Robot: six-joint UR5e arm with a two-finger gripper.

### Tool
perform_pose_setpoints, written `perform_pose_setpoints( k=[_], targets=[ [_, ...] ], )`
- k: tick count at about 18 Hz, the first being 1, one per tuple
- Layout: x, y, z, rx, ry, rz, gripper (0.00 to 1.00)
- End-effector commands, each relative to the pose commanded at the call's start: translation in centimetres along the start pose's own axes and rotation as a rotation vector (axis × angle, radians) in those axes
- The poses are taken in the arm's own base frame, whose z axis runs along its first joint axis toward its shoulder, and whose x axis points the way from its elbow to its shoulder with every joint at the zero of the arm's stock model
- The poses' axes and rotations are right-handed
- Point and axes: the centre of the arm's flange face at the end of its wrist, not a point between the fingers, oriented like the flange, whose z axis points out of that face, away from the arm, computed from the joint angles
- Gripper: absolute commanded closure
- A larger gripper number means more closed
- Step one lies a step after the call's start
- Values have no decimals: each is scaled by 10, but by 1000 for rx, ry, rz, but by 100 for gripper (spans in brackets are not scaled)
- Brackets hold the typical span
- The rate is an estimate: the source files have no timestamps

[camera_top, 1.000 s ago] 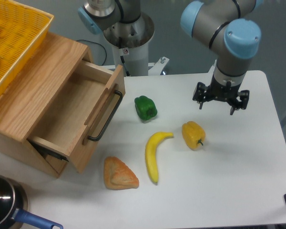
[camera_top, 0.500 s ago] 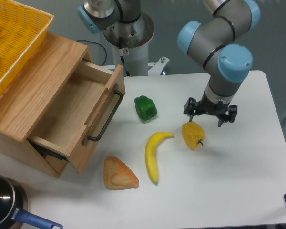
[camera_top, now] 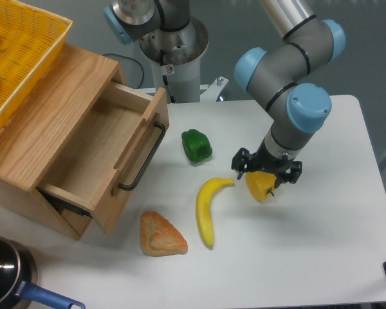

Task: Pick up the banana
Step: 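Move the gripper down and across toward the yellow banana, then lower the open gripper over the banana's middle and close on it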

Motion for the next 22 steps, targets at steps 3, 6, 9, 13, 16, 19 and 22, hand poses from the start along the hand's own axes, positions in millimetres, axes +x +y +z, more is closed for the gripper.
perform_pose_setpoints(
  k=[3, 6, 9, 13, 16, 19, 22],
  targets=[
    [6, -7, 19, -19, 17, 17, 0],
    [18, -14, 35, -36, 28, 41, 0],
    [32, -19, 52, -50, 36, 64, 0],
    [40, -22, 66, -68, 51, 75, 0],
    [48, -25, 78, -86, 63, 88, 0],
    [54, -27, 87, -98, 71, 82, 0],
    [58, -30, 97, -98, 68, 81, 0]
  ],
)
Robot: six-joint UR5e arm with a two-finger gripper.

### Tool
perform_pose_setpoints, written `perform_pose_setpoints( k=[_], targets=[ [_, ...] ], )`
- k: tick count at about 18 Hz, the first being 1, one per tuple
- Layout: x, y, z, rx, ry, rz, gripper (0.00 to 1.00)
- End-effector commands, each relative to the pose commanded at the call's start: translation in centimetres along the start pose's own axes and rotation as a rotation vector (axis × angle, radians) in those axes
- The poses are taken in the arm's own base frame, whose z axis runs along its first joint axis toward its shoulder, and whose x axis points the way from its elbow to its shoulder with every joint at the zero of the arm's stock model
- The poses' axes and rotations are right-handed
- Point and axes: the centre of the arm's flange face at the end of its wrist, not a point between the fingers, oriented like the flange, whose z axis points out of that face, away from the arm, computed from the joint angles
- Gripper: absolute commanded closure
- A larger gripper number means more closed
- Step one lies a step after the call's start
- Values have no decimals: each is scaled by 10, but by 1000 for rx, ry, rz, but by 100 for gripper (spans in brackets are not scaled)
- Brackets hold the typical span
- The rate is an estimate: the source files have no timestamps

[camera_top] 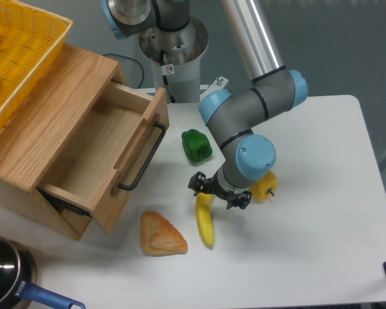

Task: Pick up the banana
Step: 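Lower the open gripper over the banana's middle and close on it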

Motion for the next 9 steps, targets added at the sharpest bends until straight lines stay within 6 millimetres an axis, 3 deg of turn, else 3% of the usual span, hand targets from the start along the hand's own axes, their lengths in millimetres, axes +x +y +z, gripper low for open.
perform_pose_setpoints(
  k=[6, 9],
  targets=[
    [5, -2, 13, -12, 4, -15, 2],
    [10, -5, 15, -18, 0, -25, 7]
  ],
)
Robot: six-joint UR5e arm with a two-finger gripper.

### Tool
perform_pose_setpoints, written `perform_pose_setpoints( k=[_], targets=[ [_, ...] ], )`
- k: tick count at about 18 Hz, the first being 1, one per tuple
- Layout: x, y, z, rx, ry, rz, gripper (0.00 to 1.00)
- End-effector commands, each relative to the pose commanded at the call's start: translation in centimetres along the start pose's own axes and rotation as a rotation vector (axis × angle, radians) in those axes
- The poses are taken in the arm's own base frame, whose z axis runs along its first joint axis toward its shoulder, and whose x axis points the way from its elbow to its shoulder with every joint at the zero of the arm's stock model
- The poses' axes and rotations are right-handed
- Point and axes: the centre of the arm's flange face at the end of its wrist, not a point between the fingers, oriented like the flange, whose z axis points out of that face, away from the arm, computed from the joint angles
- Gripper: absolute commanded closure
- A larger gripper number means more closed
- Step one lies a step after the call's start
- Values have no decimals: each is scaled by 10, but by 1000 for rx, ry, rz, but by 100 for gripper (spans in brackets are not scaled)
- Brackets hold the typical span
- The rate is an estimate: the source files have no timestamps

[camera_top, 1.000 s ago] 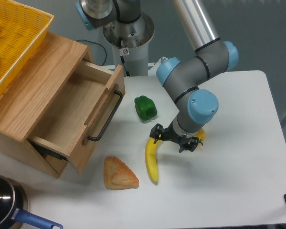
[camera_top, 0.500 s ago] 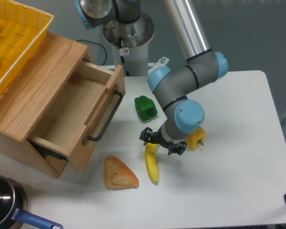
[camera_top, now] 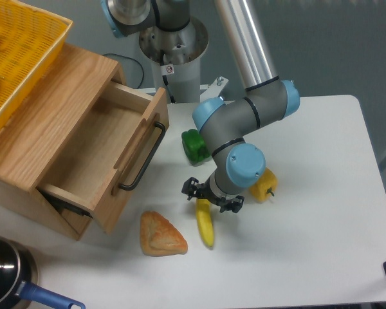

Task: Pick up the banana
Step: 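Lower the open gripper over the banana's middle and close on it, then lift the grasped banana up off the table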

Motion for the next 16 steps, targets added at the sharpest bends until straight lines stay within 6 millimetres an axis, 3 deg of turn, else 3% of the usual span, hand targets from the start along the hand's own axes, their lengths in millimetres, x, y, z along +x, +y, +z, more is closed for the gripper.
perform_pose_setpoints(
  k=[12, 16],
  targets=[
    [1, 0, -5, 5, -14, -7, 68],
    [1, -1, -11, 14, -21, -5, 79]
  ],
)
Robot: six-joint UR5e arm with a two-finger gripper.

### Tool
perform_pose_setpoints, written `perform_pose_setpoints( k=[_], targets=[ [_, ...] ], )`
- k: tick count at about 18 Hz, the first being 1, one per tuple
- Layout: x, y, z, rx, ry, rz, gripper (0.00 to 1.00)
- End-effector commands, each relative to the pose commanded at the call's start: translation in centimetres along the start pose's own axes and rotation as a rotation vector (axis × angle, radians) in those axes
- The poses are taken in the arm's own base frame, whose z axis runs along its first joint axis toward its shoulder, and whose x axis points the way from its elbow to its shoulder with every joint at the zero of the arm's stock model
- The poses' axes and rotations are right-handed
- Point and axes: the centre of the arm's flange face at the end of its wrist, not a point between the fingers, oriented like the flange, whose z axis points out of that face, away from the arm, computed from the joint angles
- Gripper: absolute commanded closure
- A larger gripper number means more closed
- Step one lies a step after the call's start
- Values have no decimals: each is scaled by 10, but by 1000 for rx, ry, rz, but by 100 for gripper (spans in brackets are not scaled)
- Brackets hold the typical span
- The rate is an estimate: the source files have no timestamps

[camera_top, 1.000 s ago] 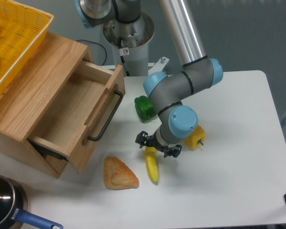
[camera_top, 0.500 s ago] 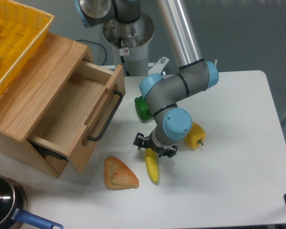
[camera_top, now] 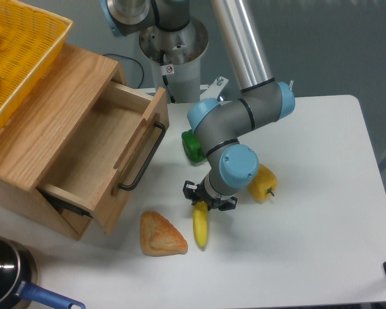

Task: Pick up the banana
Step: 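Lift the grasped banana up off the table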

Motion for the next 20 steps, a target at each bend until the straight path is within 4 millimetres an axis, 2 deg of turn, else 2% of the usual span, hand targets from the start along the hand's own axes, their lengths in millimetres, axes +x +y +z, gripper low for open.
perform_pose_setpoints(
  k=[4, 7, 10, 12, 14, 18, 20],
  targets=[
    [-2, 1, -14, 10, -24, 7, 83],
    [-5, 6, -37, 11, -78, 5, 84],
    [-11, 8, -69, 7, -158, 3, 84],
    [-25, 13, -92, 33, -186, -19, 84],
    [-30, 15, -113, 61, -211, -21, 84],
    [-44, 35, -162, 111, -269, -7, 84],
    [-44, 50, -184, 119, -287, 2, 85]
  ],
)
